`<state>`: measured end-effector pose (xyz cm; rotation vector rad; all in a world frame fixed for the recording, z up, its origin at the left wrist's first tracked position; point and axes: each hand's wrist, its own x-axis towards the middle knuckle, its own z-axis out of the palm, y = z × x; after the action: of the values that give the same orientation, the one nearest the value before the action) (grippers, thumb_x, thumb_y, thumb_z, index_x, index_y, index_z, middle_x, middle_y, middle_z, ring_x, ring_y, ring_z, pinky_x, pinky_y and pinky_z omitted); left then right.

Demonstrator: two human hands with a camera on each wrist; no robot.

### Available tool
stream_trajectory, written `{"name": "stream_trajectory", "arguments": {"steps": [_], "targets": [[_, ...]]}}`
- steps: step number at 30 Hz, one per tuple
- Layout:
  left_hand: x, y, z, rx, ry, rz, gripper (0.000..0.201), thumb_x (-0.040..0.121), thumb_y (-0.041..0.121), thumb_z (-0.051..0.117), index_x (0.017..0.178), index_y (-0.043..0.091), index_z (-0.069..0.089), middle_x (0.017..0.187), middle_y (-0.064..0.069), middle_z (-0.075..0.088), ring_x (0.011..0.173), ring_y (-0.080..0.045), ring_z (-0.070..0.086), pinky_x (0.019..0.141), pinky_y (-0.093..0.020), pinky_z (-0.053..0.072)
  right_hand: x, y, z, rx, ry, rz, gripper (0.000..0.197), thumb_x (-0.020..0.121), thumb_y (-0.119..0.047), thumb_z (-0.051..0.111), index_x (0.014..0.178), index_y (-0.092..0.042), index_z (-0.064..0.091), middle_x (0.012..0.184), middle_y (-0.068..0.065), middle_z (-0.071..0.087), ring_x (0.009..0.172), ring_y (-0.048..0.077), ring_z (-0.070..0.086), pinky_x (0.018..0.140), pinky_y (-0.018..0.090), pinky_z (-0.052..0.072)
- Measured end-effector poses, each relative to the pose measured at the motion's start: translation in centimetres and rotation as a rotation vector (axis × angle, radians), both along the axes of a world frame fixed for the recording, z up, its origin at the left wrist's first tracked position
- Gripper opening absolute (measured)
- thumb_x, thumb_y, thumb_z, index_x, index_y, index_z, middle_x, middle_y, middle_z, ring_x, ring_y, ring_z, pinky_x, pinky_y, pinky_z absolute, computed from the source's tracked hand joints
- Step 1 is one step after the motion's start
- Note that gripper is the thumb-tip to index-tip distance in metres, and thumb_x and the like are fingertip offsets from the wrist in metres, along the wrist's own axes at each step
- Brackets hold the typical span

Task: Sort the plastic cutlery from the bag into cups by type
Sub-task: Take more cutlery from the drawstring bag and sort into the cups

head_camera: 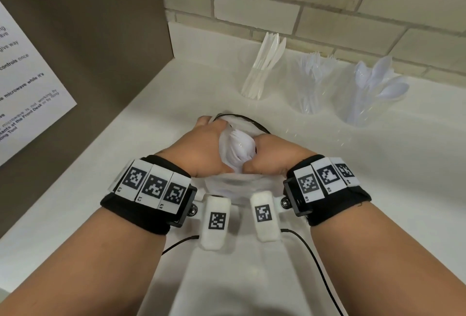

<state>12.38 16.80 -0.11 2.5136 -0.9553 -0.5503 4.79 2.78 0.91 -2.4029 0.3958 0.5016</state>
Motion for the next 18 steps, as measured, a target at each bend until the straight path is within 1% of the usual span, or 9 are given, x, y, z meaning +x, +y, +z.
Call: {"name": "stream_trajectory", "arguments": {"steps": [2, 4, 6, 8, 10, 12, 14, 16, 18], "targets": [[-0.1, -0.2, -0.2, -0.026, 0.034, 0.013, 0.074, 0.060, 0.039, 0.082, 0.122, 0.024, 0.042, 0.126, 0.002, 0.043, 0.122, -0.014, 0.037, 0.085, -0.020, 0.037, -0.1, 0.2, -0.3, 0.007, 0.006, -0.002, 0.028, 0.077, -0.019, 0.074, 0.103, -0.010, 0.068, 0.094, 0.004, 0.066, 0.087, 0.020, 0.062, 0.072, 0.025, 0.048], [0.2, 0.0, -0.2, -0.009, 0.040, 0.020, 0.071, 0.064, 0.039, 0.078, 0.123, 0.022, 0.043, 0.121, 0.002, 0.046, 0.125, -0.017, 0.036, 0.086, -0.021, 0.037, -0.2, 0.3, -0.1, -0.028, 0.005, 0.022, 0.028, 0.083, -0.022, 0.070, 0.107, -0.008, 0.066, 0.100, 0.008, 0.066, 0.089, 0.020, 0.059, 0.072, 0.023, 0.043], [0.8, 0.5, 0.2, 0.029, 0.031, 0.070, 0.071, 0.067, 0.039, 0.075, 0.128, 0.024, 0.043, 0.124, -0.003, 0.047, 0.126, -0.020, 0.039, 0.090, -0.024, 0.039, -0.4, 0.0, 0.2, -0.057, -0.004, 0.057, 0.028, 0.090, -0.025, 0.062, 0.110, -0.006, 0.065, 0.106, 0.011, 0.066, 0.095, 0.024, 0.060, 0.073, 0.023, 0.042], [1.3, 0.8, 0.7, 0.039, 0.003, 0.108, 0.068, 0.071, 0.033, 0.075, 0.131, 0.024, 0.044, 0.124, -0.007, 0.049, 0.125, -0.021, 0.041, 0.088, -0.025, 0.039, -0.6, -0.6, 0.5, -0.027, -0.014, 0.040, 0.019, 0.089, -0.025, 0.064, 0.100, -0.010, 0.064, 0.094, 0.006, 0.066, 0.088, 0.023, 0.060, 0.066, 0.024, 0.044], [1.4, 1.0, 1.3, 0.058, -0.009, 0.134, 0.064, 0.076, 0.022, 0.069, 0.133, 0.023, 0.042, 0.128, -0.010, 0.045, 0.120, -0.023, 0.046, 0.084, -0.023, 0.038, -0.9, -1.2, 0.5, 0.018, -0.037, 0.017, 0.012, 0.086, -0.023, 0.067, 0.094, -0.017, 0.061, 0.082, -0.003, 0.061, 0.082, 0.018, 0.058, 0.059, 0.018, 0.041], [1.4, 1.2, 1.5, 0.059, -0.009, 0.165, 0.060, 0.077, 0.016, 0.062, 0.133, 0.023, 0.042, 0.129, -0.008, 0.043, 0.117, -0.022, 0.049, 0.085, -0.024, 0.039, -1.0, -1.7, 0.4, 0.076, -0.077, 0.008, 0.016, 0.085, -0.021, 0.069, 0.099, -0.017, 0.063, 0.089, -0.004, 0.064, 0.087, 0.016, 0.060, 0.067, 0.018, 0.045], [1.0, 1.2, 2.0, 0.037, 0.018, 0.152, 0.054, 0.079, 0.016, 0.061, 0.131, 0.021, 0.045, 0.120, -0.004, 0.048, 0.109, -0.021, 0.050, 0.083, -0.026, 0.042, -1.2, -1.8, 0.4, 0.123, -0.120, 0.001, 0.025, 0.084, -0.019, 0.069, 0.109, -0.016, 0.065, 0.100, 0.000, 0.068, 0.093, 0.017, 0.063, 0.077, 0.023, 0.048], [0.7, 0.9, 2.4, -0.014, 0.043, 0.123, 0.041, 0.082, 0.014, 0.059, 0.123, 0.013, 0.053, 0.109, -0.003, 0.056, 0.096, -0.021, 0.055, 0.077, -0.030, 0.049, -1.4, -1.5, 0.3, 0.141, -0.128, 0.024, 0.026, 0.086, -0.019, 0.068, 0.111, -0.014, 0.064, 0.101, 0.001, 0.067, 0.094, 0.017, 0.062, 0.077, 0.022, 0.047], [0.1, 0.4, 2.5, -0.042, 0.011, 0.067, 0.015, 0.085, 0.010, 0.053, 0.099, 0.008, 0.057, 0.099, -0.005, 0.059, 0.095, -0.025, 0.059, 0.073, -0.032, 0.049, -1.3, -0.9, 0.1, 0.138, -0.090, 0.072, 0.024, 0.086, -0.022, 0.068, 0.108, -0.013, 0.063, 0.100, 0.004, 0.066, 0.092, 0.019, 0.061, 0.078, 0.024, 0.048]]}}
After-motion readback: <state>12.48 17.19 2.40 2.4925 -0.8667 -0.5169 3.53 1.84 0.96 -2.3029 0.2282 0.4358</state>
